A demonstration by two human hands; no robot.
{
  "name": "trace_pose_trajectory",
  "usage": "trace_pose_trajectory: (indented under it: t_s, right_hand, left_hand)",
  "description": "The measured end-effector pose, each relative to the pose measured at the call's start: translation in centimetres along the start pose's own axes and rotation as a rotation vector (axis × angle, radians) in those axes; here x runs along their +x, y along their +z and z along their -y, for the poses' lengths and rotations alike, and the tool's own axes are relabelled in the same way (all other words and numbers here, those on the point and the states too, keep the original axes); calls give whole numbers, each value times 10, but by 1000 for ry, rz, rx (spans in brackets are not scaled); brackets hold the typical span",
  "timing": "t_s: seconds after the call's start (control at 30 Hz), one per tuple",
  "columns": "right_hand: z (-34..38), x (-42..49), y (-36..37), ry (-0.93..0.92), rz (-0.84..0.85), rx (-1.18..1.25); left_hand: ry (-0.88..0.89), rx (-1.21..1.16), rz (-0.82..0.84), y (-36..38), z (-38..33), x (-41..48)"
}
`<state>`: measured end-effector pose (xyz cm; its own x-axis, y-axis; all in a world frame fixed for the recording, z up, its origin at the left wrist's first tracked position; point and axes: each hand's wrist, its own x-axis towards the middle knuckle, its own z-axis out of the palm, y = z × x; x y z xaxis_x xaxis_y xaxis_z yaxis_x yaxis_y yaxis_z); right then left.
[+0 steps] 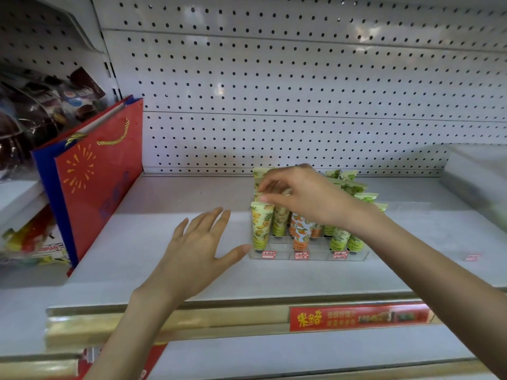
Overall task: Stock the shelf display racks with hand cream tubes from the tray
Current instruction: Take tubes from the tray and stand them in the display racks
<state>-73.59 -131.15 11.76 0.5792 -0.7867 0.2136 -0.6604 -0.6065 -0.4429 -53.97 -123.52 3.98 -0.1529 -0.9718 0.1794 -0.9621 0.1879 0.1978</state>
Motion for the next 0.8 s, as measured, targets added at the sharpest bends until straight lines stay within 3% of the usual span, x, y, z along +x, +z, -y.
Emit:
trace_pose_trajectory:
  t_s: [0.33, 0.6, 0.8]
  right_hand:
    - [10, -25, -41, 98, -338, -199]
    - [-11, -98, -43, 344, -281, -588]
    - [-37, -145, -47, 496, -254, -660]
  left_hand:
    - [5, 90, -191, -60, 0, 19]
    - [110, 117, -215, -67, -36, 27]
    - [135, 133, -150, -56, -77, 31]
